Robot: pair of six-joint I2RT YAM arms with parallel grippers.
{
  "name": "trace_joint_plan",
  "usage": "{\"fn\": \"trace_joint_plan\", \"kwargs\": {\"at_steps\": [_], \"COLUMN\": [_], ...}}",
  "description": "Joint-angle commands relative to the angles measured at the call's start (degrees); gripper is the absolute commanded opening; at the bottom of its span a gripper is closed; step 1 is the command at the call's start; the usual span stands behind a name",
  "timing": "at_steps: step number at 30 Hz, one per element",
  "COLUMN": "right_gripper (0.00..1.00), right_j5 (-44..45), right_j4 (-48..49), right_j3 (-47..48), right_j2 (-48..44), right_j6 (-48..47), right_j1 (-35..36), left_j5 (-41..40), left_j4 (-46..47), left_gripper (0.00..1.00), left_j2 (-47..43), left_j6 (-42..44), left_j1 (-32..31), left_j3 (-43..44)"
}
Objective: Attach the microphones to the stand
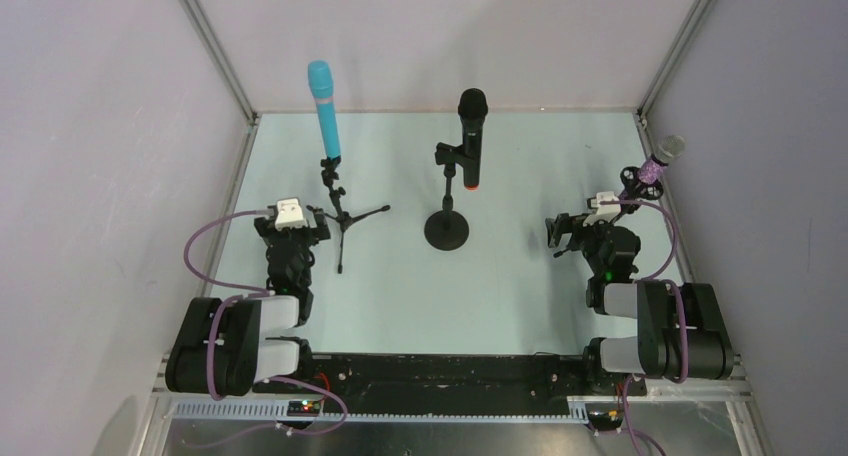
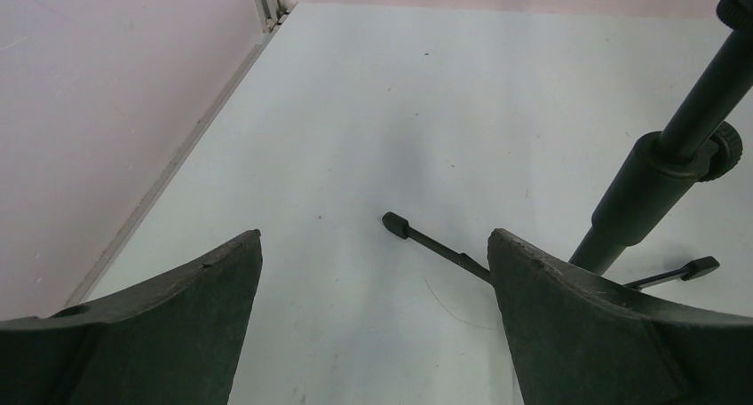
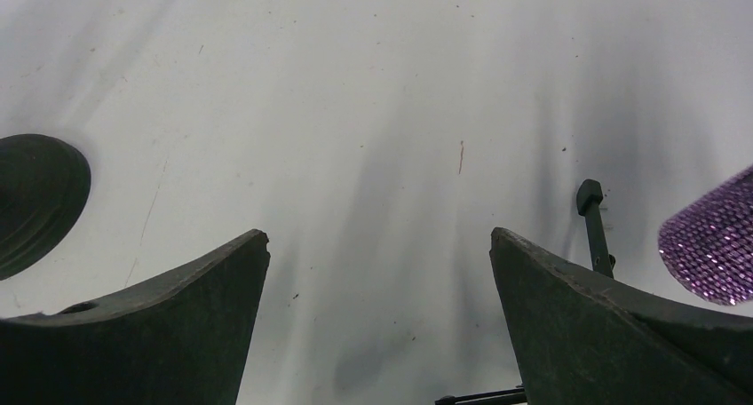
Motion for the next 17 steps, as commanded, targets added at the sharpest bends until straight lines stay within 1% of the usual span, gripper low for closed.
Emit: {"fn": "trace_joint_plan", "kwargs": {"at_steps": [1,17], "right_gripper": [0.99,0.99], "right_j5": [1.0,0.7], "right_j4": [1.8,1.7], "right_j3": [1.7,1.9], "right_j2": [0.4,0.5], "right_j6": [0.7,0.7], "right_j1": [-0.3,-0.5], "left_j5": [-1.2,-1.5], "left_j4": [1.5,1.5], "left_gripper": [1.00,1.00], "left_j2": [0.1,0.0], "left_j6": [-0.5,-0.6], "left_j1": [0.5,0.5], "left_j3": [1.4,1.3]}}
